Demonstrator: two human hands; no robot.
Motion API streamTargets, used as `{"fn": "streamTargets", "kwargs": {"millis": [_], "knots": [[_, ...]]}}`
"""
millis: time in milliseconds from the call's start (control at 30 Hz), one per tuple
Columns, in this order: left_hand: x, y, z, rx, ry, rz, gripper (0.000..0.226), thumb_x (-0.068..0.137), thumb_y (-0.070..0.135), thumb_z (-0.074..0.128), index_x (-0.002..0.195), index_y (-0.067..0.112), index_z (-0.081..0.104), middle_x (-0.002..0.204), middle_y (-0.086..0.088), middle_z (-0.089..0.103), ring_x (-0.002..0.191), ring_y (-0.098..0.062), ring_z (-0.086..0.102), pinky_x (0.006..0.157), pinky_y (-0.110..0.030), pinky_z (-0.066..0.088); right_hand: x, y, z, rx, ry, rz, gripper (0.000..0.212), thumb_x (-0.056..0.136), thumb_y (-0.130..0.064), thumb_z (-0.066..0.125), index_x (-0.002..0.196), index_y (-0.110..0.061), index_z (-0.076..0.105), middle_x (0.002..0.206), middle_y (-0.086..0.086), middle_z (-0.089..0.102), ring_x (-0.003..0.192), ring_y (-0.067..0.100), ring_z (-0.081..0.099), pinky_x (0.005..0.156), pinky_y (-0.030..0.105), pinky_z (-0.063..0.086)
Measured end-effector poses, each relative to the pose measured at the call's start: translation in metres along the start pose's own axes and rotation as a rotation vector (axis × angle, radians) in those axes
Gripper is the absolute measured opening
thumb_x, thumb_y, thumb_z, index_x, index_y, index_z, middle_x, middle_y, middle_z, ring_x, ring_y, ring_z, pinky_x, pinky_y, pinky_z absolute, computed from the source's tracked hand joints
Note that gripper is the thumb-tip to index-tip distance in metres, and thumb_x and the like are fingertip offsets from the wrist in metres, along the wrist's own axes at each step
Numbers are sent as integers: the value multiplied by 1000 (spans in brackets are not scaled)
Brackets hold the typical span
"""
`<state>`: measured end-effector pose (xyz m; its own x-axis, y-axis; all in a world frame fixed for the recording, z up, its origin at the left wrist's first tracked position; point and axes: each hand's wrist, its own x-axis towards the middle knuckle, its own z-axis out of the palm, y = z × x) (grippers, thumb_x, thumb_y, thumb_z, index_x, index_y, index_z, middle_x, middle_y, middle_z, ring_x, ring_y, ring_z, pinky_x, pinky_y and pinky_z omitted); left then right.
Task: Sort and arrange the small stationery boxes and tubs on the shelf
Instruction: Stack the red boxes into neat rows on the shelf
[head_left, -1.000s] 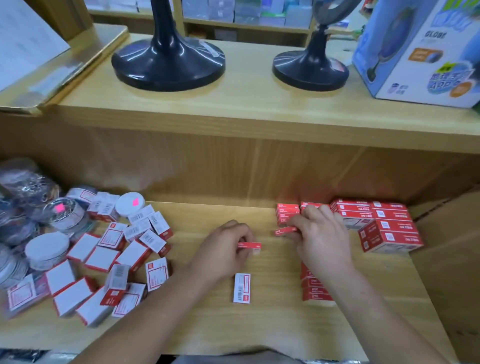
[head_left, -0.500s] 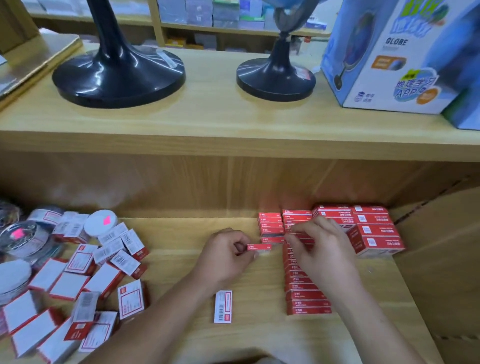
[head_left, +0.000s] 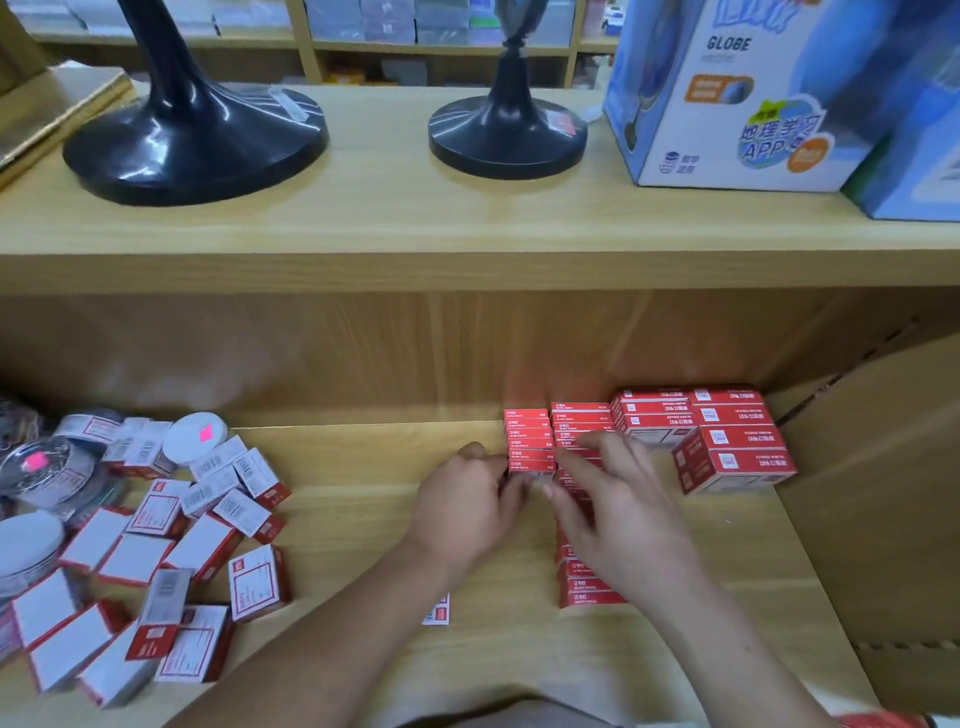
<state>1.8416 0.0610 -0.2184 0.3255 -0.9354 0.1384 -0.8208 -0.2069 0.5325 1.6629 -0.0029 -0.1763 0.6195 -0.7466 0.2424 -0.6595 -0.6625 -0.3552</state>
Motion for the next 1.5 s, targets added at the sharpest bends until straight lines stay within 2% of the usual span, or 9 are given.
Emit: {"fn": "streamTargets", "kwargs": {"millis": [333,533,633,800,900,1067,1200,1367,1500], "knots": [[-21,-31,-45,-168,-48,-30,21,82,27,61,94,19,76,81,4,63,73,-16,65,69,-30,53,-21,-20,-11,139,95,-64,21,89,-26,69,107,-18,74,108,-3,62,104,23,59,87,38,52],[-89,-51,-71,-198,-390,-105,62,66,62,74,120,31,70,95,10,57,83,-3,60,79,-24,52,-51,-55,10,414,-28,-38,15,89,-22,63,99,-27,73,91,-20,60,77,1,56,68,23,46],[-106,-48,-64,-221,-240,-67,57,66,47,84,120,35,68,103,12,56,91,-4,61,83,-20,49,-59,-60,16,518,-77,6,20,87,-16,63,99,-27,74,87,-20,62,74,1,60,66,16,42],[-108,-28,-71,-614,-206,-272,47,71,13,86,102,36,60,81,2,68,63,-12,54,62,-33,46,-58,-73,19,783,-277,317,38,84,-18,80,117,-31,67,97,-16,74,77,4,71,74,21,52],[-106,-8,-80,-692,-177,-235,40,77,8,81,100,34,60,81,-6,68,66,-15,55,60,-39,48,-51,-81,11,899,-369,251,16,91,-18,73,106,-25,74,92,-5,77,84,13,74,80,31,56],[-106,7,-89,-881,-152,-257,34,87,4,71,109,28,63,92,-2,76,90,-21,73,89,-30,56,-51,-75,-1,773,-89,128,23,86,-18,77,104,-32,76,93,-9,73,84,15,71,78,42,59],[-101,11,-88,-1016,-111,-377,26,87,17,80,109,12,67,83,-9,72,71,-26,69,68,-38,59,-52,-70,-1,512,43,1,34,79,-3,82,107,-22,78,113,-12,66,102,7,67,87,33,56],[-94,8,-86,-1080,-129,-435,27,88,-2,75,112,8,68,90,-12,74,75,-21,69,70,-29,58,-51,-82,-7,1130,32,313,60,79,23,68,123,-18,66,113,5,72,95,16,73,83,26,58],[-90,3,-88,-1100,-175,-396,22,91,-3,70,111,6,70,91,-13,75,78,-22,71,73,-30,57,-47,-78,-22,1183,-7,400,40,83,18,67,108,-12,72,96,4,78,84,28,74,81,33,60]]}}
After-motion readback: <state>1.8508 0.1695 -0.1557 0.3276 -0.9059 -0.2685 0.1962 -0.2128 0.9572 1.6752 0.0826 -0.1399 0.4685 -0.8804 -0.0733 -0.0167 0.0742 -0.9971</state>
